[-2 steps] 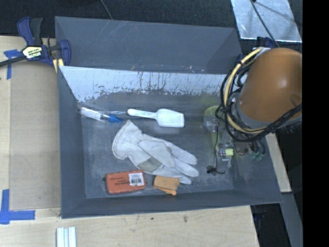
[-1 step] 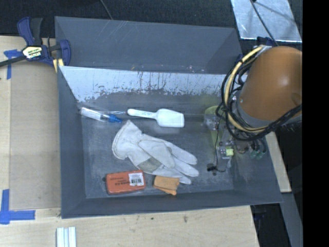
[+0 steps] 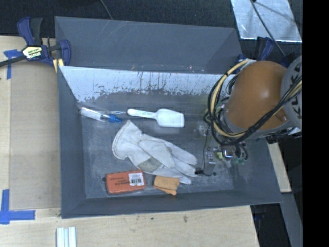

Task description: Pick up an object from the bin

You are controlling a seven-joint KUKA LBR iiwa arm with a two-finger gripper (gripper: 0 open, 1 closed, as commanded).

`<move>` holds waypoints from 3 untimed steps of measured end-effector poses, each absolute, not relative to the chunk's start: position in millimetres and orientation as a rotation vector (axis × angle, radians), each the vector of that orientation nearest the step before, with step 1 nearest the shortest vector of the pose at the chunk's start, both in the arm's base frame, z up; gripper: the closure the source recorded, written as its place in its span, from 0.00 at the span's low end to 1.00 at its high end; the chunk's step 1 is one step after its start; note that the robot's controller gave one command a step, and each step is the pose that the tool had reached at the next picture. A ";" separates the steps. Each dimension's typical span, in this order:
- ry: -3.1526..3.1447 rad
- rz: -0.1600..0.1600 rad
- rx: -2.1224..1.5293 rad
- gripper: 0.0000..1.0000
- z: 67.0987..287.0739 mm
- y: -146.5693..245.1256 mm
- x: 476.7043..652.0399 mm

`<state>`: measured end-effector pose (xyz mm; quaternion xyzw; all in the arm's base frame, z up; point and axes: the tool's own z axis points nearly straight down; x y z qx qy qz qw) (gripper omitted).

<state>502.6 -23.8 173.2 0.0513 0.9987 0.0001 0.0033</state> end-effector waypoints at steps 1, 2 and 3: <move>3.121 0.000 0.332 0.00 159.5 -24.0 528.4; 3.121 -0.001 0.342 0.00 144.3 -15.3 518.4; 3.059 0.002 0.696 0.00 84.8 -17.1 520.7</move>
Offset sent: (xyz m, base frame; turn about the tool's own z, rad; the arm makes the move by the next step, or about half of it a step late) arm 0.0140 0.0104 -0.0302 0.1176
